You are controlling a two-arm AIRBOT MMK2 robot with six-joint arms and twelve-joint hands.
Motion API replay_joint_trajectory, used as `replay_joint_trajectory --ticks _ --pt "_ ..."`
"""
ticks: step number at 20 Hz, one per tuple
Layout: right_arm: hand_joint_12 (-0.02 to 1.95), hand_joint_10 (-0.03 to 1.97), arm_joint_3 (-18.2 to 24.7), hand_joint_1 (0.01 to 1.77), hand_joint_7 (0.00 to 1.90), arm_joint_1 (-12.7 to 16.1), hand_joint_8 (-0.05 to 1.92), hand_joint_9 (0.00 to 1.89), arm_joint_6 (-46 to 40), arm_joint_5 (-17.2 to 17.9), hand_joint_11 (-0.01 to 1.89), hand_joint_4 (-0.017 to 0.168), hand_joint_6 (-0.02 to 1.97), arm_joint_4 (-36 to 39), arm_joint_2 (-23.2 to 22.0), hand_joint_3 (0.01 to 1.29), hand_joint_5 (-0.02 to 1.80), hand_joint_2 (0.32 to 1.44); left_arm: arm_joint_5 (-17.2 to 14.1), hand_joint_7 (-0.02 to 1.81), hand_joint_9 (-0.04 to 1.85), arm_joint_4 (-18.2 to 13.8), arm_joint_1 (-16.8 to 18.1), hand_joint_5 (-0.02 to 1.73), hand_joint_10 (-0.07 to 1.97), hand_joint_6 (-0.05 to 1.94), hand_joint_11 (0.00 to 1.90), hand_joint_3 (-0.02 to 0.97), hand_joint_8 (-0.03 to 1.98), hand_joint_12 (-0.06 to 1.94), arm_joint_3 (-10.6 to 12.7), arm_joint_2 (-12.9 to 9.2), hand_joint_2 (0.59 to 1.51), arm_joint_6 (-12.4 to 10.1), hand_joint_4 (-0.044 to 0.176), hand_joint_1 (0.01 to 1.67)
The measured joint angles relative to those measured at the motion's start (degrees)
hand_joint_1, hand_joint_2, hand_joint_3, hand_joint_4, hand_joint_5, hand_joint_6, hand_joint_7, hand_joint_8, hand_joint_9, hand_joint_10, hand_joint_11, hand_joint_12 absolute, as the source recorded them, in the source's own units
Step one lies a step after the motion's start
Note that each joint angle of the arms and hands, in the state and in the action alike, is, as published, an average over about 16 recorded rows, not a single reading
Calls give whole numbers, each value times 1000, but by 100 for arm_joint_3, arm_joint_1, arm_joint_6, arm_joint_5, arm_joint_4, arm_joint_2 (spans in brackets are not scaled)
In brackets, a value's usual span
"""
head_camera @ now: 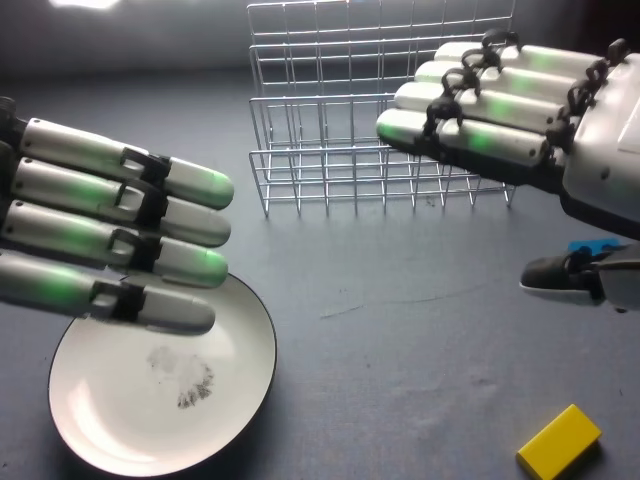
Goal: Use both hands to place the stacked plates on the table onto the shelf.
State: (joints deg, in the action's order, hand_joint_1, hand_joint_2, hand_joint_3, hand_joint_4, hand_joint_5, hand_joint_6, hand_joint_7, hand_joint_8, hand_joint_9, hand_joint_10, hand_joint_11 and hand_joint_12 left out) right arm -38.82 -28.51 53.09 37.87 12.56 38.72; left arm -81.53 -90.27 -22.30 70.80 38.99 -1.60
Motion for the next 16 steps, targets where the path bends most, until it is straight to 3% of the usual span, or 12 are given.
replay_joint_trajectory --ticks 7,16 --pt "267 10 2 1230 20 0 13 17 -47 -108 19 -1 22 129 11 17 51 958 533 20 17 -35 -553 19 6 -10 16 8 -15 -13 25 61 1160 15 -1 12" --pt "379 10 3 1247 24 -8 13 22 -47 -131 16 -1 22 218 27 17 66 956 1177 19 21 78 -1506 20 7 -10 16 10 -15 -11 393 305 1165 72 -1 13"
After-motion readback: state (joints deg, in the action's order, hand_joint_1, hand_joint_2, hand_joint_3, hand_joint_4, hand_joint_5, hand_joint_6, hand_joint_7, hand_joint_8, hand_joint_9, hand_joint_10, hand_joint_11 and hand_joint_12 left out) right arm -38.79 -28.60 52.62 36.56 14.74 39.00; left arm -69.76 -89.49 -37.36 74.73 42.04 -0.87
